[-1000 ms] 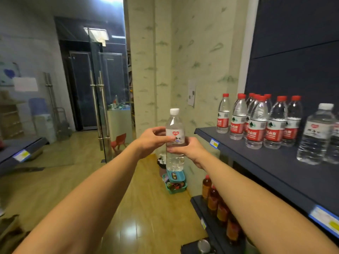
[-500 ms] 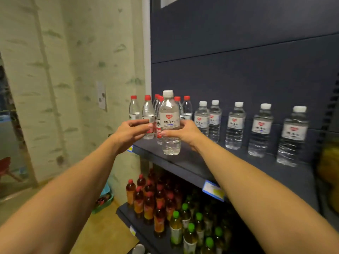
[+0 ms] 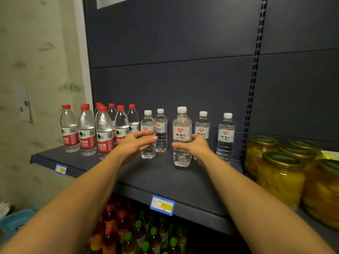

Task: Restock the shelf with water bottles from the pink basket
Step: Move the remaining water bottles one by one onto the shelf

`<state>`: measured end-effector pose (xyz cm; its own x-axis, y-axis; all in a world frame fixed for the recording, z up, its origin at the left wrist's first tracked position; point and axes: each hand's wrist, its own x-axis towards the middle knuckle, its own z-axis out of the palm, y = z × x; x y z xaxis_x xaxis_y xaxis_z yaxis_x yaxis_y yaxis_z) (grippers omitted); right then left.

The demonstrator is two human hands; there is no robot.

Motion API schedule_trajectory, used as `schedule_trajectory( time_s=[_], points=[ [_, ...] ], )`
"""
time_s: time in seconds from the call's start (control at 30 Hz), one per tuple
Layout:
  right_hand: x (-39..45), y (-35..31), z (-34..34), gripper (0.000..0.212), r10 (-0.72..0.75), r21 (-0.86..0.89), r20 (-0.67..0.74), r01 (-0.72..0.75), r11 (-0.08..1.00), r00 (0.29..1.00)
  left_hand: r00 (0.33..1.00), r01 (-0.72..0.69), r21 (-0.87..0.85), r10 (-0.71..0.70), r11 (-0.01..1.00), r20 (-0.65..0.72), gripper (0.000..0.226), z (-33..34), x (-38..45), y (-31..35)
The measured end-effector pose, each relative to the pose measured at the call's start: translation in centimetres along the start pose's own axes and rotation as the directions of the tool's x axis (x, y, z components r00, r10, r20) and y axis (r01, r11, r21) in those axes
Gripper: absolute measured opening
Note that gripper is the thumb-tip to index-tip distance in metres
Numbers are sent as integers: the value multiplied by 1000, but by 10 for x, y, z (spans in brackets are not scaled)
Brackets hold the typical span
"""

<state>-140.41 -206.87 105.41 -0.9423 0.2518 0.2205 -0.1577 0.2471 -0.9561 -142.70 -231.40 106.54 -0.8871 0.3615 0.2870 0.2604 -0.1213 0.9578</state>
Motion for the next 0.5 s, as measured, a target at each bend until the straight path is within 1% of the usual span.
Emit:
schedule_trajectory(
  time_s=[0.13,0.27,0.33,0.37,0.47,0.5],
  points=[
    [19,9,11,79,16,-2,-27,-16,1000,1000,1000,5,7,-5,1000,29,105,-6,12,-5],
    [34,11,32,66,5,21,-33,-4,1000,999,1000,20,10,-21,1000,18,102,-17,17,-11],
    [42,12,42,64,16,25,-36,-15,1000,999,1000,30,22,-30,999,0,100,-24,19,-11],
    [46,14,45,67,23,17,-40,-23,1000,999,999,38,25,-38,999,-6,94,-27,19,-11],
    [53,17,47,72,34,-19,-45,-35,999,998,998,52,25,-51,998,-43,63,-33,19,-11],
    [54,18,45,72,32,-28,-41,-33,999,999,997,49,20,-48,999,-54,59,-35,19,-11]
  ],
)
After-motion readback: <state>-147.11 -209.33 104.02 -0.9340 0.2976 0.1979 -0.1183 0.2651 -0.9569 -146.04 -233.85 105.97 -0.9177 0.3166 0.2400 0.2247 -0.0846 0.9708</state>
